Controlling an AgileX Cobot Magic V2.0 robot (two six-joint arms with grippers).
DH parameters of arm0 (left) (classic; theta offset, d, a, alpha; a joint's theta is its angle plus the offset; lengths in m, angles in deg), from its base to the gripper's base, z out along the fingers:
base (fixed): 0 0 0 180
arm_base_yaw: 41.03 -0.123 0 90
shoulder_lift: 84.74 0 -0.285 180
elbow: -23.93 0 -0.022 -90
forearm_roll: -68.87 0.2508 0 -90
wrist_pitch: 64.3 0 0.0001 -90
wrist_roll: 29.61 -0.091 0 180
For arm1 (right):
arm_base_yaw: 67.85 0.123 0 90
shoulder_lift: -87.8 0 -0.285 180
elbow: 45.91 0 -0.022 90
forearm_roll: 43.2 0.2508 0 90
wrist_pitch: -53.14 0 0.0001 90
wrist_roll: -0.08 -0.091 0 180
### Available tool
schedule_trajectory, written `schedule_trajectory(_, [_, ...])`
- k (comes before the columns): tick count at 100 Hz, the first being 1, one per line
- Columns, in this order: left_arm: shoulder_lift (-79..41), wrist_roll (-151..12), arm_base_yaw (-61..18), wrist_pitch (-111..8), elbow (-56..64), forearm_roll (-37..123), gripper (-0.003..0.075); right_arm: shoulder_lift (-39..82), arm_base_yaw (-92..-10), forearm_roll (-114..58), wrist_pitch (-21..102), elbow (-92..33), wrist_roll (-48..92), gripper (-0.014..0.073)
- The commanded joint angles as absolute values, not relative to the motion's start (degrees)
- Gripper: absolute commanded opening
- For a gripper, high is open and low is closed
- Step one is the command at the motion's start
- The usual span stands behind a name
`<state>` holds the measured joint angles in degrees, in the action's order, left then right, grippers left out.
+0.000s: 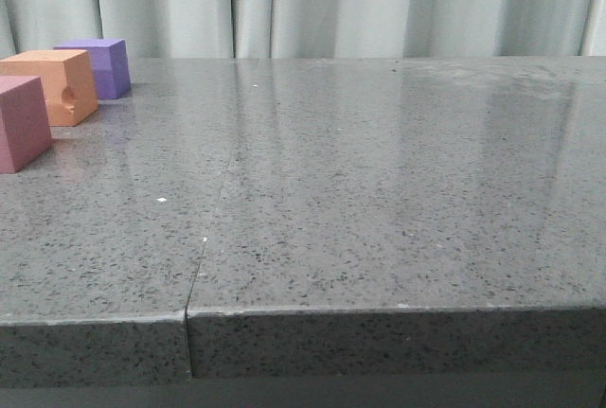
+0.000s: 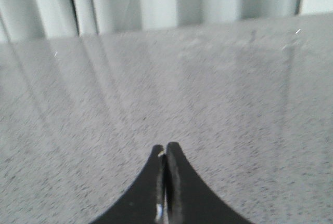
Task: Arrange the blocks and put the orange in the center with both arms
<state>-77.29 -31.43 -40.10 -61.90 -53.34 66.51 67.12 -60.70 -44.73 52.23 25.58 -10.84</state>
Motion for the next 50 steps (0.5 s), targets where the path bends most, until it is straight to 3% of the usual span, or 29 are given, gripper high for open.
schedule_trajectory(1, [-78.9, -31.4, -40.1, -66.4, -55.6, 66.0, -0.0020, 69.8, -64.0, -45.6, 60.4, 26.7, -10.2, -0.0068])
schedule_trajectory(50, [-78.9, -31.4, -40.1, -66.4, -55.6, 66.0, -0.0020, 82.0, -69.2, -46.1, 55.7, 31.9, -10.2, -0.0068])
